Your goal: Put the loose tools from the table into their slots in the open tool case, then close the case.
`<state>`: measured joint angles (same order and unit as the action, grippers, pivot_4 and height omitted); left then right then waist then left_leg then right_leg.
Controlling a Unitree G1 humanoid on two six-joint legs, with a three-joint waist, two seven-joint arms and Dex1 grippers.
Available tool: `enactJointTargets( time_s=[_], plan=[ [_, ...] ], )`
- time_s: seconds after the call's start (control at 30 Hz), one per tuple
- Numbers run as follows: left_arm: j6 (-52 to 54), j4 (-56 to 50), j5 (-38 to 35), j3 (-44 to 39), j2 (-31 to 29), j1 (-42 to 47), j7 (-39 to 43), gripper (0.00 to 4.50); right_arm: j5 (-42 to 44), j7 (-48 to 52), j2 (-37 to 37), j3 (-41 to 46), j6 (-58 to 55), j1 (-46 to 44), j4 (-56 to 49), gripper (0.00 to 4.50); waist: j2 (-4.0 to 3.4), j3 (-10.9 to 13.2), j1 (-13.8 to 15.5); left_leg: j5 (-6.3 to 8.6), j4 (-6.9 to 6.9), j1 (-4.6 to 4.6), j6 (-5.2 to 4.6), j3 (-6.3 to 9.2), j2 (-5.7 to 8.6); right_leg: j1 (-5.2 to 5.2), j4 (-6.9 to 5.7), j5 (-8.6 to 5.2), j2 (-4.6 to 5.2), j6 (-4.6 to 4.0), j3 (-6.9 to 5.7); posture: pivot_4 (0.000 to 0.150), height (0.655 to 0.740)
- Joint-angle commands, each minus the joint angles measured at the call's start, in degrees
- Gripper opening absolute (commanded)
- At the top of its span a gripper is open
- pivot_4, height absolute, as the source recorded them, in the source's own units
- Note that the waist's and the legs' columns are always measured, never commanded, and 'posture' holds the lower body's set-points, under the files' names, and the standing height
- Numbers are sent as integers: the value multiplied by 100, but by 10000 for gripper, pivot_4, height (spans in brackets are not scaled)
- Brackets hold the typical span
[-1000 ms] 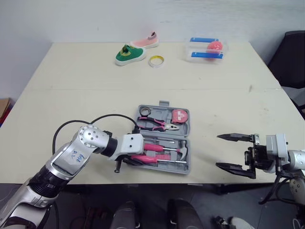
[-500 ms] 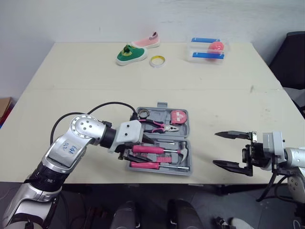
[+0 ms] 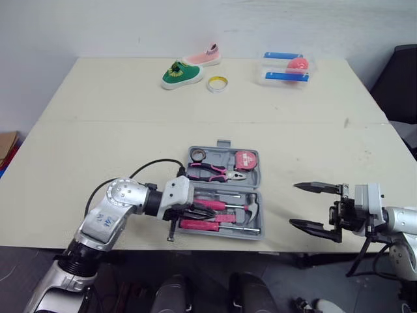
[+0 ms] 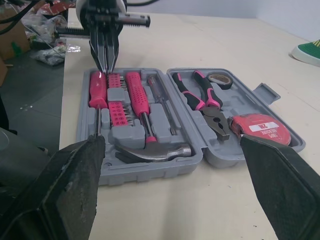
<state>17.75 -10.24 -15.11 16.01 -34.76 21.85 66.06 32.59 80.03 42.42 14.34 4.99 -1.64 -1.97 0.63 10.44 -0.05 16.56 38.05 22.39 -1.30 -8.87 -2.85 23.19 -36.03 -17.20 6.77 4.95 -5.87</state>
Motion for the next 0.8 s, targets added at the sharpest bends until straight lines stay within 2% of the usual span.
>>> enactJointTargets(
  time_s=[0.03,0.27,0.4,0.57,0.7,0.8],
  plan=[
    [-392,112,357,262,28,-44,-29,708,16,-11,-2,77,97,36,-25,45000,0,0,1,0,0,1,0,0,0,0,0,0,0,0,0,1500,7400],
    [-356,350,722,608,-37,-116,-43,708,6,-25,-2,74,121,17,6,45000,-7,-4,-1,2,0,-9,-2,7,-1,-16,4,0,5,0,-2,1500,7400],
    [-96,418,898,716,-111,-175,-201,708,-8,-31,-7,83,146,46,8,45000,-19,-12,-2,22,-2,-23,-29,35,3,-50,13,-2,55,-4,-5,1500,7400],
    [352,582,1341,1068,-261,-199,-495,708,-49,-166,-77,66,138,89,-3,45000,-46,-51,0,23,-2,-35,-30,47,6,-71,17,-3,62,-5,-8,1500,7400],
    [546,577,1483,1312,-366,-275,-512,708,-184,-432,-111,9,74,64,2,45000,-56,-74,10,25,-6,-61,-32,46,9,-90,18,-3,66,-6,-5,1500,7400],
    [649,540,1388,1326,-361,-368,-580,708,-294,-621,-145,-64,51,24,-12,45000,-57,-92,5,51,-33,-130,0,50,6,-160,48,-7,66,-11,-8,1500,7400]
  ],
)
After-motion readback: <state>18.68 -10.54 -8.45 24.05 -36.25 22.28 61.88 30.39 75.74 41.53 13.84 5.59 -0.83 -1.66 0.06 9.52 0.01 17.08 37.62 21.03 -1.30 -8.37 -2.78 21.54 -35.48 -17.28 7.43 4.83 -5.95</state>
